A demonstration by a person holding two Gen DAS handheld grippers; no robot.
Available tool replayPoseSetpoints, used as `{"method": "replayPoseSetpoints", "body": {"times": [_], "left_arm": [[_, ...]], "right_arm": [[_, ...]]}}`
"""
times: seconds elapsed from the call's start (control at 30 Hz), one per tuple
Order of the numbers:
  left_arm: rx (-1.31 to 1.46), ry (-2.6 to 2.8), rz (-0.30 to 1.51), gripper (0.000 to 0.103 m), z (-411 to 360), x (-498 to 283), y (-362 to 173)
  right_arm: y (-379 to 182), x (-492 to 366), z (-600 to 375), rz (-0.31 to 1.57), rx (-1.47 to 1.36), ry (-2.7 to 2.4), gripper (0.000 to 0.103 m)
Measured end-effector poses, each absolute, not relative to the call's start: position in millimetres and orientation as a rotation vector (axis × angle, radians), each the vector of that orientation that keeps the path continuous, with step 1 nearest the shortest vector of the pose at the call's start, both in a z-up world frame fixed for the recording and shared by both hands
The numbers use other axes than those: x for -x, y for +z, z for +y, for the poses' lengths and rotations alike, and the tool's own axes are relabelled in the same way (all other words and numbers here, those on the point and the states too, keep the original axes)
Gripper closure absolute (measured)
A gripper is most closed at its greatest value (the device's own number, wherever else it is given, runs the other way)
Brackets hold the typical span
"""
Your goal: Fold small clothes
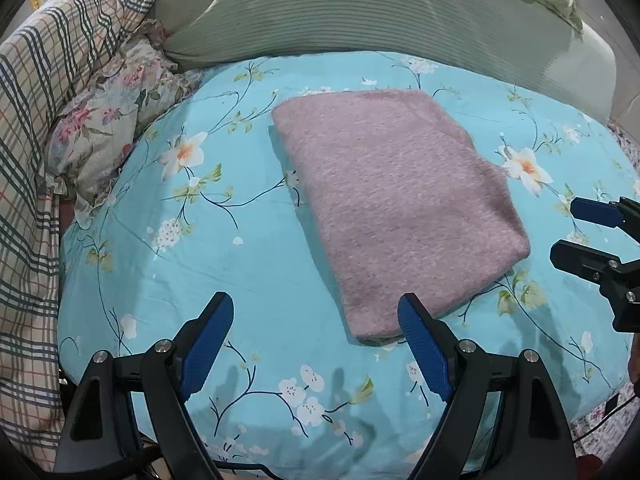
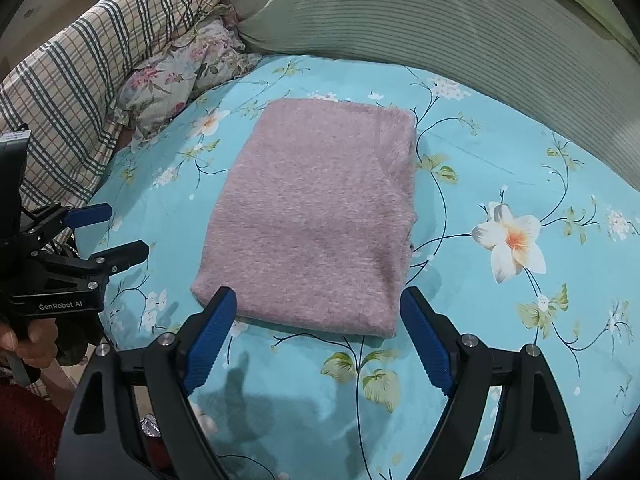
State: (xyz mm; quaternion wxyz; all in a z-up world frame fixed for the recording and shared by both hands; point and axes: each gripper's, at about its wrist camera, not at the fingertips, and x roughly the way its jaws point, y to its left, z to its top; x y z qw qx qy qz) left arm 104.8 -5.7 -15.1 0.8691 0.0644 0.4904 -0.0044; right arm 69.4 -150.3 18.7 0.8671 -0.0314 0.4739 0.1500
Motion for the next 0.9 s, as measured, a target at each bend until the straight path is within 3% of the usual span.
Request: {"method": "replayPoseSetpoints", "body": {"times": [0.9], "left_arm": [[-0.115, -0.002, 1.041, 0.018, 3.0, -134.8, -27.4]], "right_arm": [[2.8, -97.2, -157.0, 1.023, 0.021, 0.302, 0.019]]}}
